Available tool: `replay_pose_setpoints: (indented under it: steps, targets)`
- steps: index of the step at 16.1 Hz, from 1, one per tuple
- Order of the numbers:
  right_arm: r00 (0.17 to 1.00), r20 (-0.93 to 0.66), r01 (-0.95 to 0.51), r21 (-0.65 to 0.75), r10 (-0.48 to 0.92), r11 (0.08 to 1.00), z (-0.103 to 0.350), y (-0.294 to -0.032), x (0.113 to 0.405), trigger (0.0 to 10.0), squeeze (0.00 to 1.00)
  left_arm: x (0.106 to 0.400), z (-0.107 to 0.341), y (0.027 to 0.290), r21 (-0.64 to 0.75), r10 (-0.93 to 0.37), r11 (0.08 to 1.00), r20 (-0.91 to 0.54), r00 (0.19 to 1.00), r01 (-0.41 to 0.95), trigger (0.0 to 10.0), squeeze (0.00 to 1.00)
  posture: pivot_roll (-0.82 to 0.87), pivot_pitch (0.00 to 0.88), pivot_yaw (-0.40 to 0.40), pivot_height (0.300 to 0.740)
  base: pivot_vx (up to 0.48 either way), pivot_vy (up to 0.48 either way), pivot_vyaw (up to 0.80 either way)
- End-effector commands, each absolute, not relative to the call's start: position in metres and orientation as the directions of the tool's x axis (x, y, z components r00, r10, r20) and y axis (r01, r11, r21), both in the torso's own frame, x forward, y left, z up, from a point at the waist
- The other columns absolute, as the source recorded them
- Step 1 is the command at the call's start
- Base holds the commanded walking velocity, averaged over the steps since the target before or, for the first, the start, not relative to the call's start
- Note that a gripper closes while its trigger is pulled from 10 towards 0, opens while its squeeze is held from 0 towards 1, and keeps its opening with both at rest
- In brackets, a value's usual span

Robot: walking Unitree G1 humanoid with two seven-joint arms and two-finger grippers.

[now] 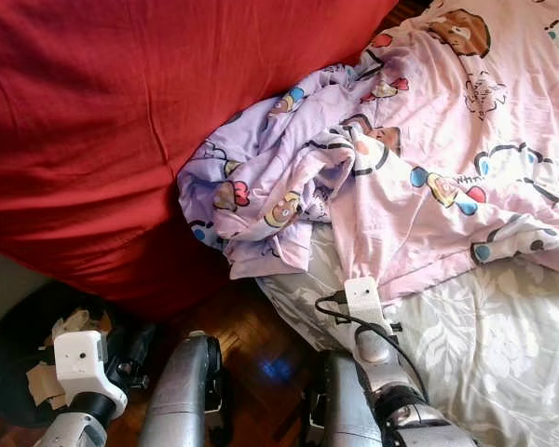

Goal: Clean up the room

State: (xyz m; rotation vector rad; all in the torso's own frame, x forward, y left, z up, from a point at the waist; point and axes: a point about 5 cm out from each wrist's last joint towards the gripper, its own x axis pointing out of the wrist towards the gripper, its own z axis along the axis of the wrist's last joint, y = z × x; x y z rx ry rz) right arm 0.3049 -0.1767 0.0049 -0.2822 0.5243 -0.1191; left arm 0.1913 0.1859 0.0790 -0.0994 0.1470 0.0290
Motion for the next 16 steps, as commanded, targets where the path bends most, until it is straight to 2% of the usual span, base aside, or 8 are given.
replay_pose_setpoints:
  steps: [1, 5, 10, 11, 15, 16]
  targets:
    - [0.791, -0.573, 0.057, -0.283, -0.217, 0.957, -0.020, -0.184, 0.279, 0.0, 0.00, 0.187, 0.071, 0.186, -0.101, 0.030, 0.994, -0.194, 0.980, -0.051, 10.0, 0.00, 0.21, 0.366, -0.008, 0.617, 0.000, 0.000, 0.00]
    - [0.840, -0.514, 0.060, -0.228, -0.173, 0.972, -0.015, -0.176, 0.283, 0.0, 0.00, 0.200, 0.067, 0.184, -0.104, 0.031, 0.993, -0.182, 0.983, -0.050, 10.0, 0.00, 0.19, 0.315, -0.017, 0.617, 0.000, 0.000, 0.00]
    - [0.873, -0.447, 0.134, -0.166, -0.196, 0.977, -0.009, -0.182, 0.284, 0.0, 0.00, 0.224, 0.067, 0.190, -0.084, 0.053, 0.994, -0.139, 0.989, -0.065, 10.0, 0.00, 0.16, 0.226, -0.025, 0.617, 0.000, 0.000, 0.00]
    - [0.895, -0.409, 0.148, -0.107, -0.179, 0.983, -0.005, -0.175, 0.285, 0.0, 0.00, 0.233, 0.067, 0.191, -0.088, 0.055, 0.994, -0.127, 0.990, -0.067, 10.0, 0.00, 0.15, 0.200, -0.024, 0.617, 0.000, 0.000, 0.00]
    - [0.935, -0.315, 0.162, -0.026, -0.162, 0.986, 0.009, -0.165, 0.293, 0.0, 0.00, 0.249, 0.071, 0.192, -0.088, 0.049, 0.994, -0.091, 0.995, -0.057, 10.0, 0.00, 0.13, 0.136, -0.020, 0.617, 0.000, 0.000, 0.00]
    - [0.945, -0.285, 0.163, -0.015, -0.161, 0.986, 0.013, -0.165, 0.295, 10.0, 0.00, 0.251, 0.071, 0.193, -0.087, 0.051, 0.995, -0.084, 0.995, -0.058, 10.0, 0.00, 0.12, 0.118, -0.020, 0.617, 0.000, 0.000, 0.00]
